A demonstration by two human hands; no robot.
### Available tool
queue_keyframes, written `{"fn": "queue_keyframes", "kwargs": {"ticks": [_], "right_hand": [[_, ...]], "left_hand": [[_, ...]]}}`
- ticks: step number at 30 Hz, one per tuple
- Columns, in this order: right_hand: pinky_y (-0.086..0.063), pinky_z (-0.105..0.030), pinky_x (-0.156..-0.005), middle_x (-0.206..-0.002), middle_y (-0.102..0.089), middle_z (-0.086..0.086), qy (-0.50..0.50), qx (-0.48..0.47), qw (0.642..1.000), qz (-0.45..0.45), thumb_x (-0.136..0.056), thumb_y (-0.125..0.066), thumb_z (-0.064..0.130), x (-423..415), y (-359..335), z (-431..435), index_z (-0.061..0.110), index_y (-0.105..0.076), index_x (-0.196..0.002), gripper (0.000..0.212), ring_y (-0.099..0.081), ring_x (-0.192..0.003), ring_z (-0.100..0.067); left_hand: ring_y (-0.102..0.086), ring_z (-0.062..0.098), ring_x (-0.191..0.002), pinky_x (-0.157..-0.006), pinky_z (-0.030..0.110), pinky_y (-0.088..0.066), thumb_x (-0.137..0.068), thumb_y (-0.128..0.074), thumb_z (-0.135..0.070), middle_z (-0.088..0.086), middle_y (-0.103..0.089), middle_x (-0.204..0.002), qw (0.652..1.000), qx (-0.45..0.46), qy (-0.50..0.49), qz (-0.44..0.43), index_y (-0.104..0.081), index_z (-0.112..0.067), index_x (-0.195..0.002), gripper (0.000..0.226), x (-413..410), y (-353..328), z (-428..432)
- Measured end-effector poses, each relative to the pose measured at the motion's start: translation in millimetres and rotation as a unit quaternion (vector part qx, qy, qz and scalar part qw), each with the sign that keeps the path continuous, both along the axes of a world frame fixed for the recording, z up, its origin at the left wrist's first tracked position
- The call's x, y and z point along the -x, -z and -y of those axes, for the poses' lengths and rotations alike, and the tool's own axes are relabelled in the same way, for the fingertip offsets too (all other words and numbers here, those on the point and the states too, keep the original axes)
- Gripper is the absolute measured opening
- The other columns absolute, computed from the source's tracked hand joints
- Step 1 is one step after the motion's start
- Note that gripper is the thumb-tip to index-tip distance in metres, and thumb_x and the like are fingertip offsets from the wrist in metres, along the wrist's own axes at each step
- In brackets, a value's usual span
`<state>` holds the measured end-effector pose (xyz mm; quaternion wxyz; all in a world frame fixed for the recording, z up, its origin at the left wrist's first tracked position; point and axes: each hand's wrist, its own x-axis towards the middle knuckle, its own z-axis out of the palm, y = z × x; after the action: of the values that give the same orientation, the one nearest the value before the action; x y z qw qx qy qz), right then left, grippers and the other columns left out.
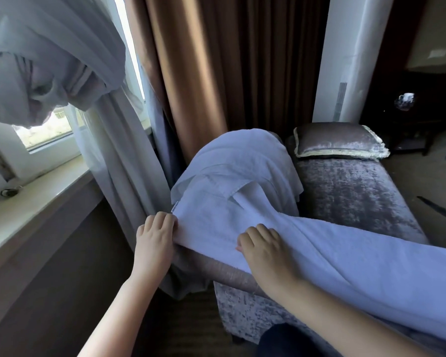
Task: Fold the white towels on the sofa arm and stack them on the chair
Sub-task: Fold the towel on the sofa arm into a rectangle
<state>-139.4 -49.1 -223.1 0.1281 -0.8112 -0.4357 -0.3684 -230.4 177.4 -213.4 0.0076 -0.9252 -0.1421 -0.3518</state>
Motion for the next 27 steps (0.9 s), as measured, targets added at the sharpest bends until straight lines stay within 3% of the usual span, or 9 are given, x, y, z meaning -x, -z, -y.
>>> {"fn": "queue_keyframes", "kwargs": {"ticks": [7, 9, 10, 12, 15, 19, 22, 24, 27], "right_hand": [[-0.038, -0.028, -0.058, -0.071, -0.053, 0.005, -0.031, -0.021, 0.999, -0.032, -0.084, -0.069, 0.031, -3.3, -1.3, 8.7, 0.018, -0.059, -0.073, 0.02, -0.051, -0.066, -0.018], [-0.042, -0.032, -0.066, -0.083, -0.059, 0.004, 0.01, -0.048, 0.997, -0.053, -0.089, -0.052, 0.038, -10.9, -15.3, 16.4, 0.018, -0.061, -0.085, 0.022, -0.055, -0.076, -0.02], [-0.044, -0.035, -0.068, -0.088, -0.061, 0.003, 0.046, -0.06, 0.995, -0.065, -0.089, -0.048, 0.039, -17.2, -23.0, 20.8, 0.018, -0.062, -0.09, 0.025, -0.056, -0.08, -0.022], [-0.046, -0.039, -0.067, -0.091, -0.063, -0.002, 0.13, -0.06, 0.984, -0.101, -0.085, -0.059, 0.038, -30.9, -32.5, 30.1, 0.014, -0.062, -0.094, 0.025, -0.059, -0.083, -0.028], [-0.046, -0.039, -0.063, -0.079, -0.065, -0.006, 0.199, -0.001, 0.964, -0.175, -0.072, -0.079, 0.041, -39.4, -34.5, 38.4, 0.011, -0.064, -0.089, 0.037, -0.061, -0.077, -0.032], [-0.044, -0.04, -0.071, -0.088, -0.067, -0.003, 0.15, -0.011, 0.97, -0.193, -0.08, -0.074, 0.038, -39.3, -35.4, 46.2, 0.014, -0.064, -0.103, 0.034, -0.061, -0.086, -0.03], [-0.042, -0.039, -0.087, -0.116, -0.06, -0.003, 0.157, -0.019, 0.955, -0.252, -0.092, -0.059, 0.041, -40.7, -39.3, 47.3, 0.017, -0.05, -0.128, 0.045, -0.055, -0.11, -0.028], [-0.04, -0.035, -0.091, -0.121, -0.059, 0.001, 0.152, -0.002, 0.95, -0.274, -0.094, -0.054, 0.044, -39.3, -41.7, 49.4, 0.02, -0.043, -0.135, 0.048, -0.05, -0.115, -0.024], [-0.039, -0.026, -0.08, -0.118, -0.058, 0.005, 0.05, -0.061, 0.951, -0.298, -0.094, -0.06, 0.023, -28.3, -46.8, 51.8, 0.02, -0.044, -0.136, 0.046, -0.052, -0.11, -0.02]], "left_hand": [[-0.053, 0.024, -0.081, -0.07, 0.034, -0.035, -0.081, -0.07, -0.002, -0.005, -0.057, -0.088, 0.999, 0.027, 0.02, -0.029, -0.059, -0.017, -0.087, 0.019, 3.1, 0.0, -3.6], [-0.054, 0.023, -0.081, -0.07, 0.035, -0.039, -0.091, -0.058, -0.021, -0.006, -0.059, -0.087, 0.997, 0.057, 0.045, 0.012, -0.062, -0.017, -0.088, 0.006, -6.1, -22.4, 2.8], [-0.054, 0.023, -0.08, -0.069, 0.036, -0.041, -0.093, -0.051, -0.028, -0.006, -0.059, -0.084, 0.995, 0.072, 0.056, 0.031, -0.062, -0.017, -0.088, 0.016, -14.8, -35.8, 9.5], [-0.056, 0.026, -0.081, -0.07, 0.039, -0.043, -0.094, -0.051, -0.033, -0.003, -0.062, -0.086, 0.993, 0.081, 0.073, 0.042, -0.064, -0.016, -0.091, 0.022, -41.9, -59.3, 21.4], [-0.057, 0.029, -0.099, -0.079, 0.04, -0.04, -0.088, -0.067, -0.033, 0.003, -0.062, -0.107, 0.993, 0.008, 0.097, -0.073, -0.062, -0.017, -0.114, 0.031, -92.4, -78.4, 40.0], [-0.049, 0.024, -0.107, -0.08, 0.033, -0.032, -0.089, -0.06, -0.042, 0.0, -0.053, -0.116, 0.964, -0.117, 0.092, -0.221, -0.056, -0.023, -0.124, 0.04, -138.6, -81.1, 51.4], [-0.054, 0.025, -0.081, -0.065, 0.032, -0.028, -0.077, -0.071, -0.019, 0.003, -0.057, -0.088, 0.953, -0.204, 0.116, -0.192, -0.07, -0.017, -0.095, 0.019, -144.6, -80.4, 47.9], [-0.054, 0.025, -0.062, -0.054, 0.029, -0.03, -0.059, -0.083, -0.007, 0.002, -0.056, -0.07, 0.958, -0.215, 0.138, -0.127, -0.072, -0.017, -0.075, 0.022, -139.4, -84.7, 38.1], [-0.056, 0.028, -0.07, -0.058, 0.03, -0.034, -0.066, -0.078, 0.001, 0.002, -0.061, -0.077, 0.978, -0.153, 0.144, -0.011, -0.073, -0.016, -0.083, 0.025, -116.9, -102.2, 22.8]]}}
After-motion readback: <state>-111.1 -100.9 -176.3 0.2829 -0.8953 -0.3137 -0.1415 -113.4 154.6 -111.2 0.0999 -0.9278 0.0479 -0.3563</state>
